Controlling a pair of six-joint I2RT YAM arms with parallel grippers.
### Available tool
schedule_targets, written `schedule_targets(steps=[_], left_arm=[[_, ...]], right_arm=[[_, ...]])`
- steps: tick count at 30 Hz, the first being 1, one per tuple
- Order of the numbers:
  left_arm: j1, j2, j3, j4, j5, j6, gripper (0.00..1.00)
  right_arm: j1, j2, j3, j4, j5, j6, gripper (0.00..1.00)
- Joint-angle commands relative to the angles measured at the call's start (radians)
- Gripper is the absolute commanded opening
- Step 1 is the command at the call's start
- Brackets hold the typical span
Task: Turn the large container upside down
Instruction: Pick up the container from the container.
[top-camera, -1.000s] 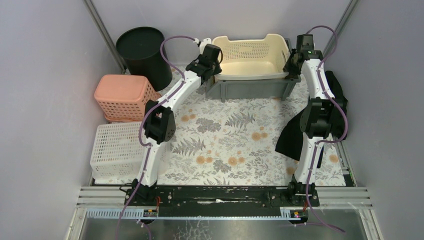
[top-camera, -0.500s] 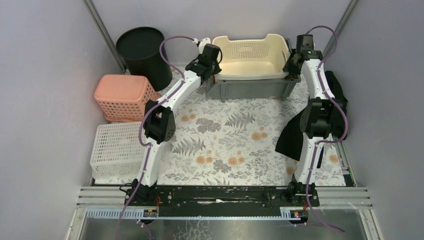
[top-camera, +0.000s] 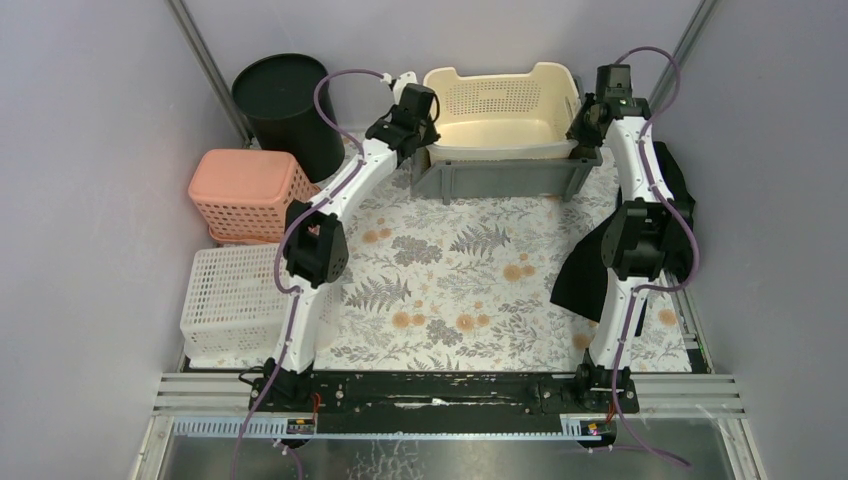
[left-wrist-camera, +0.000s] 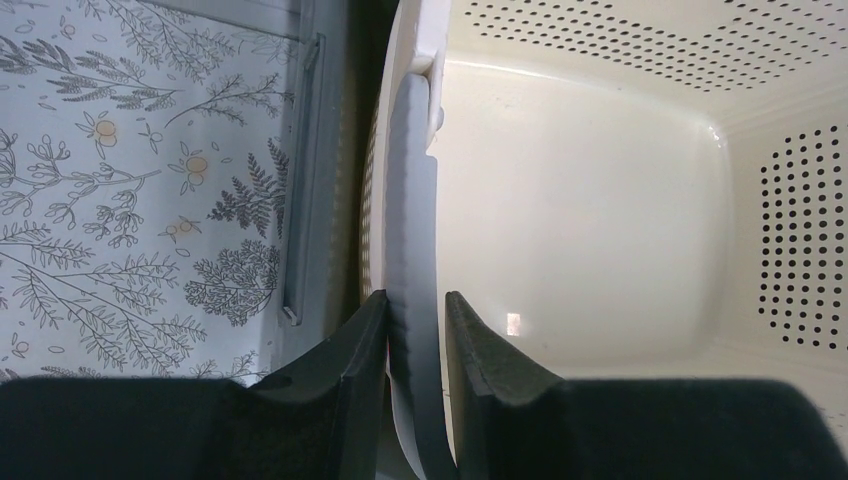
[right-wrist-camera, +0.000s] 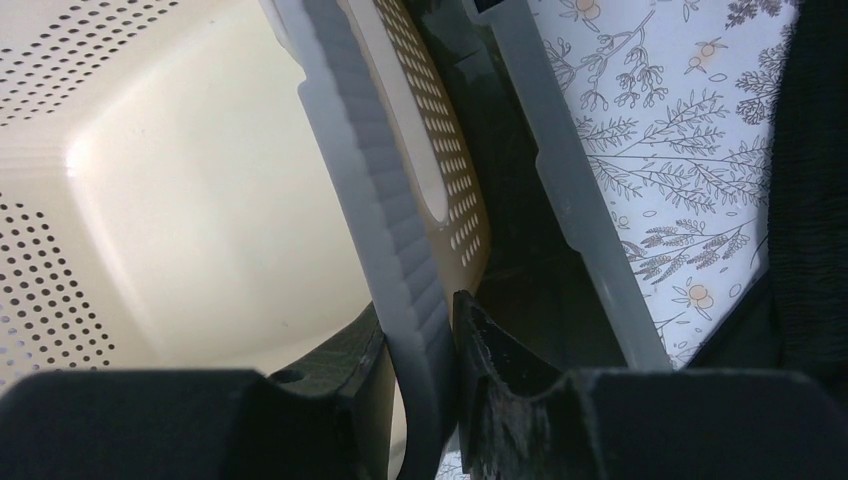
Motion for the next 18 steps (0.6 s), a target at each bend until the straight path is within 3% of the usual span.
schedule_targets(steps=[1, 18], left_arm=[[0.005, -0.105, 0.038, 0.145, 0.052, 0.030, 0.12], [0.002, -0.359, -0.061, 0.230, 0.146, -0.003, 0.11]], right_arm=[[0.010, -0.171, 0.036, 0.140, -0.102, -0.016, 0.00], [0.010, -0.404, -0.097, 0.262, -0.219, 0.002, 0.00]])
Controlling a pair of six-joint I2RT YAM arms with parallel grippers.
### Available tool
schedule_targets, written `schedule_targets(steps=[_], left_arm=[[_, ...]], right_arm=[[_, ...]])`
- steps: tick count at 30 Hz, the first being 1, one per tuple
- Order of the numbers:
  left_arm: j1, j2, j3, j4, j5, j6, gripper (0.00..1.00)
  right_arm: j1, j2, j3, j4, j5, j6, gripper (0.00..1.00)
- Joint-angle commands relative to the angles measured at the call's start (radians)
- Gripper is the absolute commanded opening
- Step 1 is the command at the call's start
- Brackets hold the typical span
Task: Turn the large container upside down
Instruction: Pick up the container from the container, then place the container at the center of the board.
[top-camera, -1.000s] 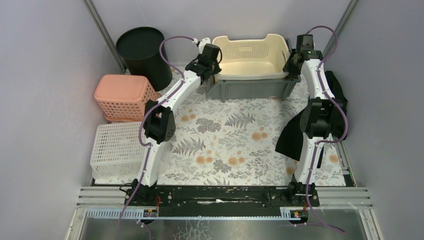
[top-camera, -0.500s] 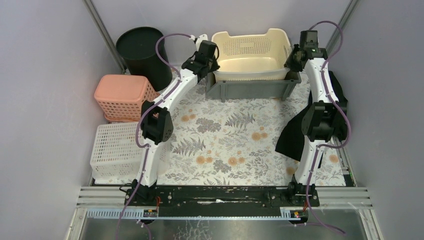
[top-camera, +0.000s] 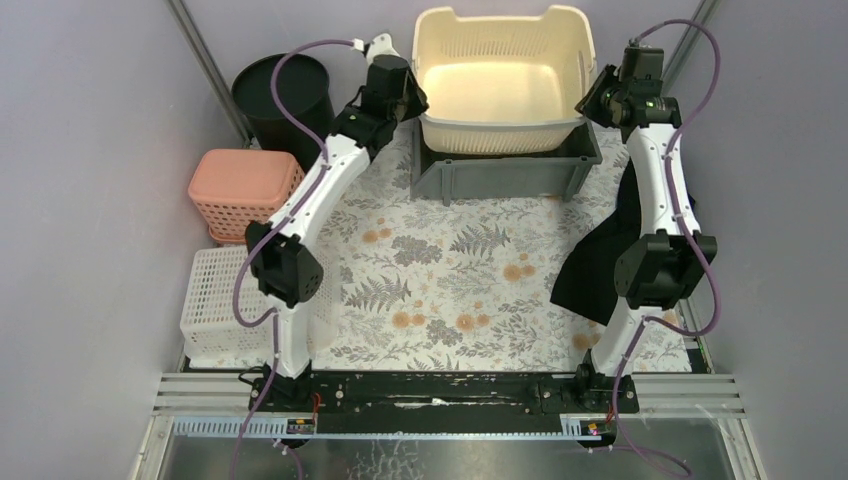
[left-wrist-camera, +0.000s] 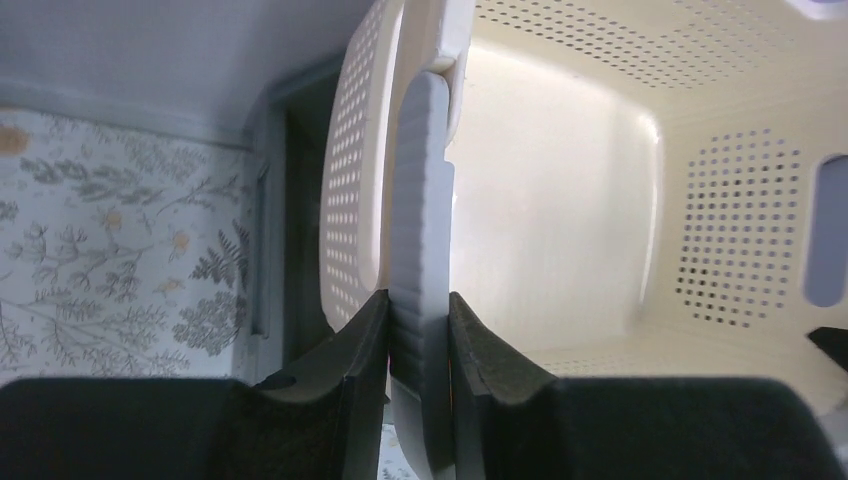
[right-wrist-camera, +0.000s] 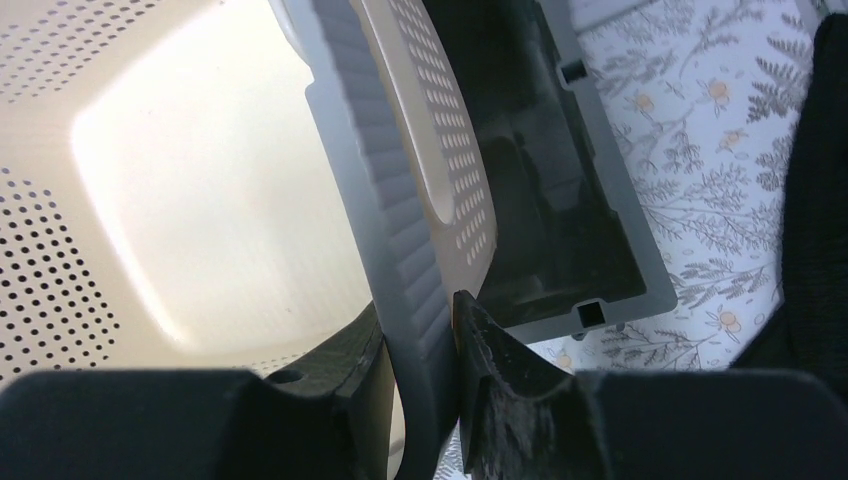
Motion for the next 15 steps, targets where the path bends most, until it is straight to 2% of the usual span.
schedule_targets(steps=[1, 8, 11, 15], left_arm=[[-0.007, -0.139, 0.006, 0.174, 0.107, -0.006, 0.11], [-0.018, -0.293, -0.058, 0.081, 0.125, -0.027, 0.11], [-0.025, -0.393, -0.168, 0.055, 0.140, -0.044, 0.11], [-0.060, -0.595, -0.390, 0.037, 0.138, -0.068, 0.11]], right_arm=[[0.011, -0.159, 0.020, 0.150, -0.146, -0.027, 0.00], [0.011, -0.293, -0.043, 0.126, -0.199, 0.013, 0.00], [0.011, -0.375, -0.114, 0.114, -0.222, 0.026, 0.00], [0.011, -0.518, -0.226, 0.101, -0.273, 0.041, 0.00]])
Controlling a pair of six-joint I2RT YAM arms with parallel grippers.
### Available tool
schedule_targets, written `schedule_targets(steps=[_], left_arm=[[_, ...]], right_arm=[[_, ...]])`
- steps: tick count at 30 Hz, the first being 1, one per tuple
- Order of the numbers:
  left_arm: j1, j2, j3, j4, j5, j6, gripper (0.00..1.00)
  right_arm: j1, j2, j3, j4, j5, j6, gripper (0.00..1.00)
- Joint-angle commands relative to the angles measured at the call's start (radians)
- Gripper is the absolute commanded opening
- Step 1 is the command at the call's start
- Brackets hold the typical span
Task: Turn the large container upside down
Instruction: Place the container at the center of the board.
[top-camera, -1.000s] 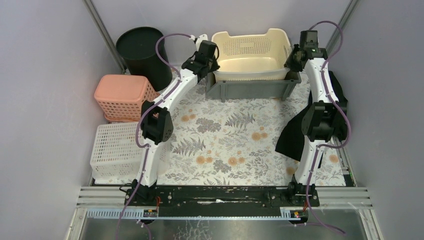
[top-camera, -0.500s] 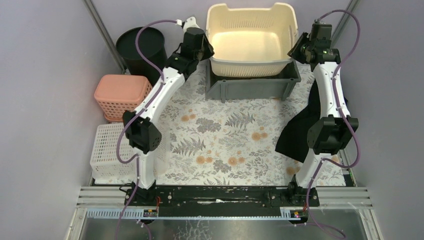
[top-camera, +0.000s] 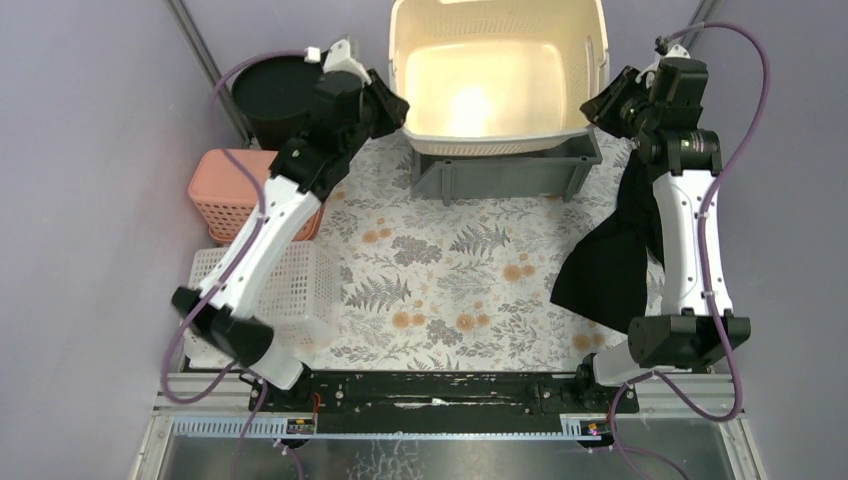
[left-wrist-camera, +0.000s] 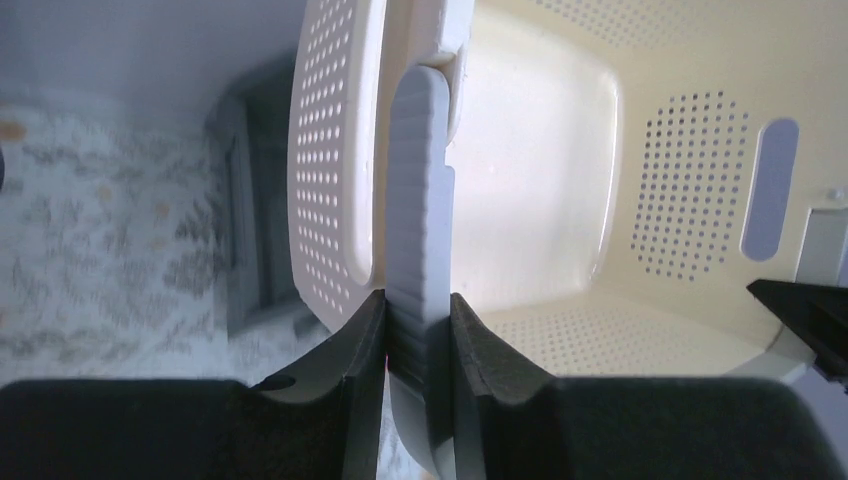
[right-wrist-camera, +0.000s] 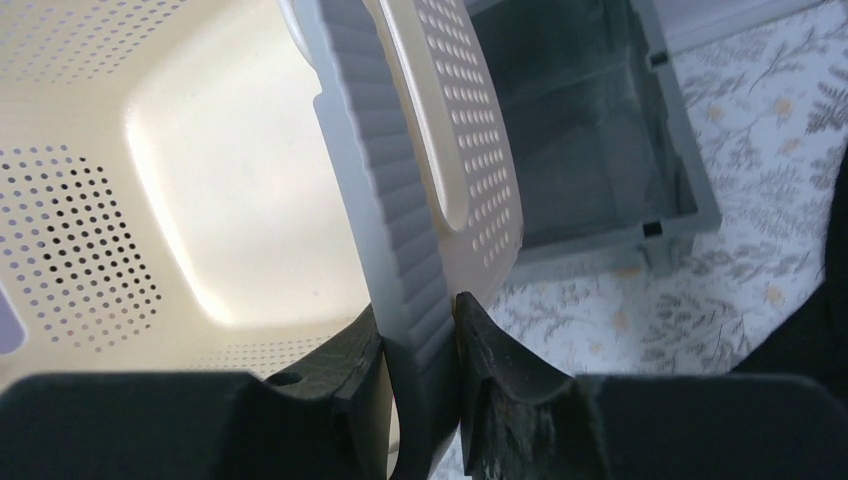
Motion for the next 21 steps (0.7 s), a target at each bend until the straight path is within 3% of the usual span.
schedule_targets(steps=[1, 9, 21], left_arm=[[-0.039, -0.227, -0.194, 0.036, 0.061, -0.053, 0.11], [-0.078, -0.599, -0.553, -0.041, 0.095, -0.137, 0.11], [-0.096, -0.849, -0.915, -0.104, 0.140, -0.210, 0.10]], right_arm=[[0.009, -0.183, -0.084, 0.068, -0.163, 0.013, 0.00], [0.010, -0.434, -0.346, 0.005, -0.279, 0.037, 0.00], [0.021, -0.717, -0.801, -0.036, -0.301, 0.021, 0.00]])
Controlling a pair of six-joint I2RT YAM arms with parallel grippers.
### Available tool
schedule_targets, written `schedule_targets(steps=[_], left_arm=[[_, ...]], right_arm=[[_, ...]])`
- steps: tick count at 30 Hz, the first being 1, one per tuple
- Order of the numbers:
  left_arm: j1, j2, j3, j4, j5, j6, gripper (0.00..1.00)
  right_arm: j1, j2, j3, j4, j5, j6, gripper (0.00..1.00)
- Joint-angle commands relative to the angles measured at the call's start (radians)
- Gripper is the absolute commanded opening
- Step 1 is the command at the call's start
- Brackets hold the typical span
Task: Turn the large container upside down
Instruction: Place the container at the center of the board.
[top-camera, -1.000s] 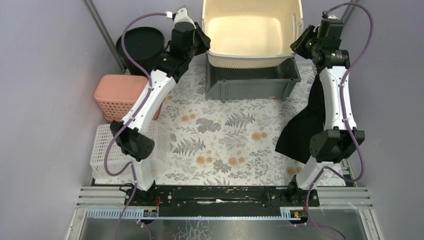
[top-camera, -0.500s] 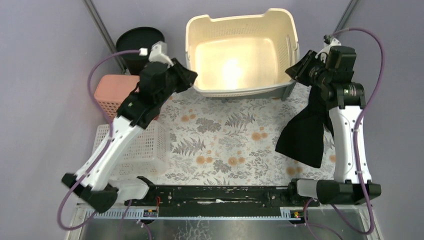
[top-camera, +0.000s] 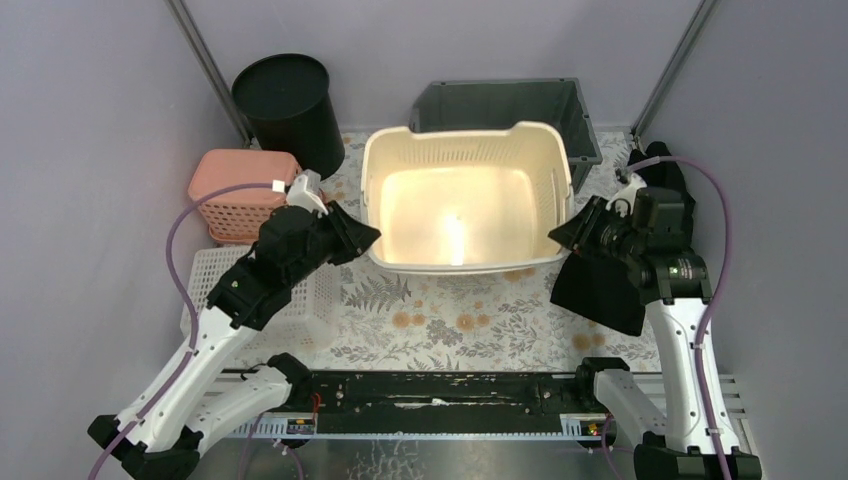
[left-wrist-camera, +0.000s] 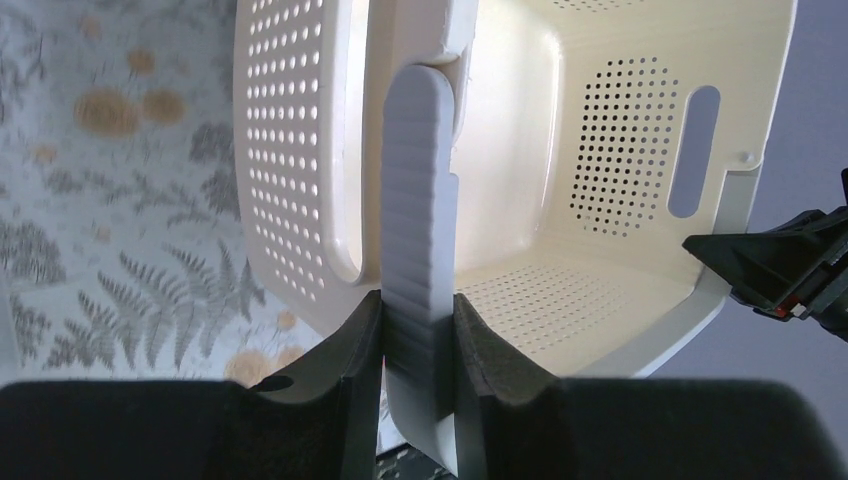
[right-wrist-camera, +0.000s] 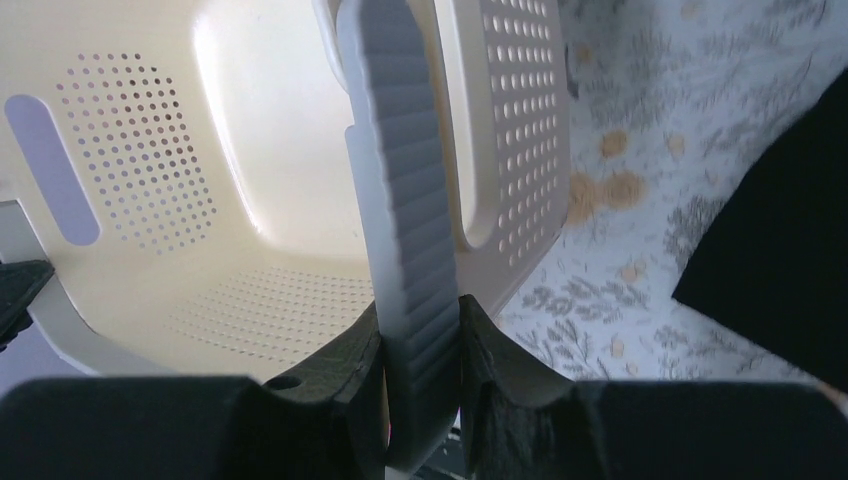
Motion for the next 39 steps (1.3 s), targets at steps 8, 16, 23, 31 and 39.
schedule_targets(steps=[8, 16, 23, 31, 39], left_arm=[[-0.012, -0.107, -0.223, -0.003, 0.047, -0.065, 0.10], [-0.017, -0.118, -0.275, -0.032, 0.048, -0.084, 0.13], [-0.020, -0.137, -0.287, -0.077, 0.034, -0.085, 0.36], [-0.020, -0.136, -0.286, -0.099, 0.042, -0.088, 0.60], [-0.019, -0.141, -0.257, -0.103, 0.038, -0.069, 0.79]], right_arm=[[-0.010, -0.114, -0.198, 0.109, -0.055, 0.031, 0.00], [-0.010, -0.145, -0.269, 0.120, -0.064, 0.038, 0.00], [-0.010, -0.159, -0.301, 0.100, -0.055, 0.029, 0.07], [-0.010, -0.175, -0.330, 0.082, -0.051, 0.028, 0.36], [-0.010, -0.183, -0.329, 0.058, -0.033, 0.019, 0.64]])
